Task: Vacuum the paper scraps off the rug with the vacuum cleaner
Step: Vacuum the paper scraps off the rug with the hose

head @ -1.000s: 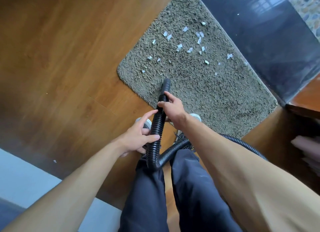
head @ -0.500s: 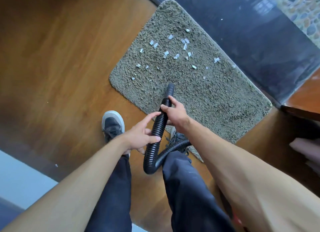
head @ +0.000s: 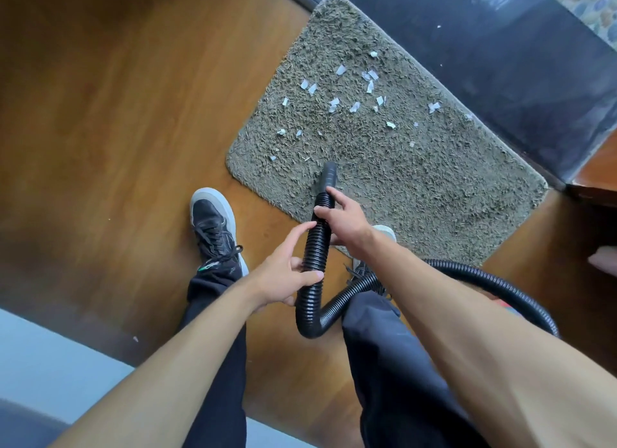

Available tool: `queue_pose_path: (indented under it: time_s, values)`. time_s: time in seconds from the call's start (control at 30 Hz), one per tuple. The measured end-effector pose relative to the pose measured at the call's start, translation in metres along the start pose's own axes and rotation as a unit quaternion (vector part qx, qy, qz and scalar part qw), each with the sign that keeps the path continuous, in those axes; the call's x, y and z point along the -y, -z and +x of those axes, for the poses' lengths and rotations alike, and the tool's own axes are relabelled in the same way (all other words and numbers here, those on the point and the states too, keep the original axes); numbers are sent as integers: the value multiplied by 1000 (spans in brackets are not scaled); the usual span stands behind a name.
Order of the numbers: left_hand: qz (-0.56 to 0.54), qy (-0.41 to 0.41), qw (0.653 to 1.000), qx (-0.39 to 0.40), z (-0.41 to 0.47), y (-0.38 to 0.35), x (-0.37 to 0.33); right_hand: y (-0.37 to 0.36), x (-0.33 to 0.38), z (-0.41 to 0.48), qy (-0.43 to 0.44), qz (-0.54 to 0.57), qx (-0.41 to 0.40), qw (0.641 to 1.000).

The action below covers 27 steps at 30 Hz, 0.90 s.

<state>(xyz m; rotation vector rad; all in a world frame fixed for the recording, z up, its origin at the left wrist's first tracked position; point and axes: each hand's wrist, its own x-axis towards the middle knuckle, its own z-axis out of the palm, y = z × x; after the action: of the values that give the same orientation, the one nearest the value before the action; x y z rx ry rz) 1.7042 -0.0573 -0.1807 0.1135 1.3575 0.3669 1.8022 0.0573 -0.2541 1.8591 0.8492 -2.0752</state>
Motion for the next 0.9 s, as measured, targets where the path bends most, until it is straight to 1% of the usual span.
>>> queue_pose_path:
  time_s: [0.13, 0.3, 0.57, 0.7, 0.9]
  values:
    - [-51, -8, 999, -10, -9, 18, 20, -28, 5, 1, -5, -31, 23, 999]
    - [-95, -11, 995, -11, -12, 34, 32, -51, 12, 5, 9, -91, 23, 996]
    - [-68, -8, 998, 14, -2, 27, 18, -34, 17, 3, 0, -97, -10, 995]
    - [-66, -6, 998, 21, -2, 26, 9, -30, 21, -1, 4, -92, -12, 996]
    - [-94, 2, 996, -10, -10, 32, 14, -47, 28, 5, 18, -154, 10, 988]
